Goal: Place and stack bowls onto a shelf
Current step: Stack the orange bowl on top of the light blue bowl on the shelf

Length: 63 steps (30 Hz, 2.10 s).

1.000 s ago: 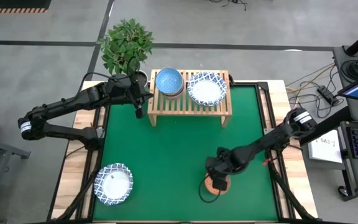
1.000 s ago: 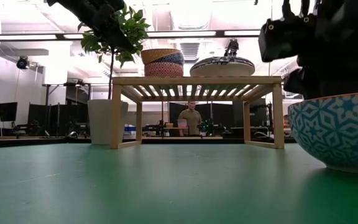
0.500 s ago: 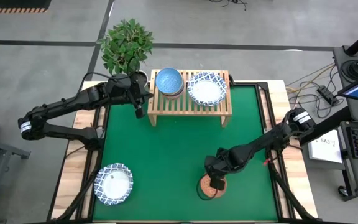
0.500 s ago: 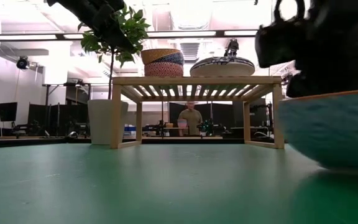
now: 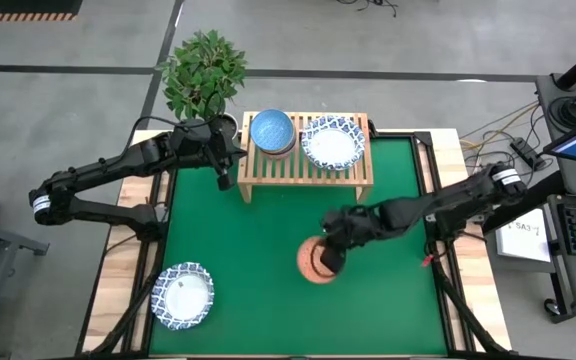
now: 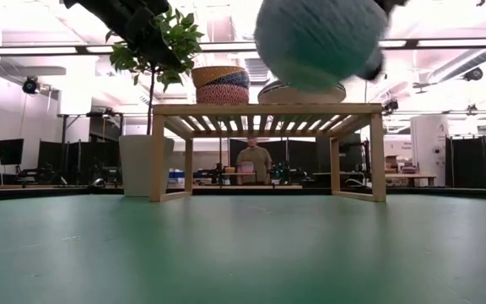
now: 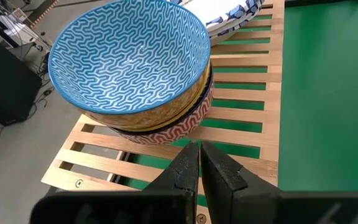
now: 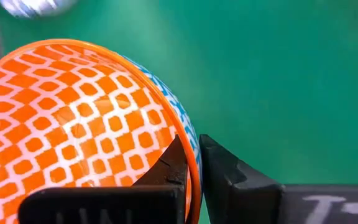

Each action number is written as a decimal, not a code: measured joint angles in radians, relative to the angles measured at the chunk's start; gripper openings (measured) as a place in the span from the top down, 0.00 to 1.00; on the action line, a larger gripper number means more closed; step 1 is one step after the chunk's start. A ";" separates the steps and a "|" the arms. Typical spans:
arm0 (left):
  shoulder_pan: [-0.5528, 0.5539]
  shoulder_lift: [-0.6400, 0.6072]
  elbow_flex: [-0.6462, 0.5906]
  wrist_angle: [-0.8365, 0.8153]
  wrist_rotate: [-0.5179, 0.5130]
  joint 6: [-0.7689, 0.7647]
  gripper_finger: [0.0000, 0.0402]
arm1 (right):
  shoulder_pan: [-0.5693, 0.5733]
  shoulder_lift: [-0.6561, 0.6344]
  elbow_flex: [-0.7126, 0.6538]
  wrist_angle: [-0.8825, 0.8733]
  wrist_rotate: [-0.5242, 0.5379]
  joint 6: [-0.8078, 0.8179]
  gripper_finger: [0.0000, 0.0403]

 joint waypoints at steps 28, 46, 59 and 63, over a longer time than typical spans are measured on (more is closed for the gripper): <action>0.000 -0.038 0.000 0.014 -0.001 0.094 1.00 | -0.611 0.198 0.666 0.016 0.073 -0.555 0.97; 0.000 -0.038 0.000 0.007 -0.001 0.093 1.00 | -0.682 0.407 0.927 -0.115 0.010 -0.632 0.94; 0.000 -0.037 0.000 0.017 -0.001 0.091 1.00 | -0.683 0.407 0.922 -0.114 0.014 -0.631 0.93; 0.000 -0.037 0.000 0.025 -0.001 0.091 1.00 | -0.683 0.407 0.922 -0.113 0.016 -0.630 0.93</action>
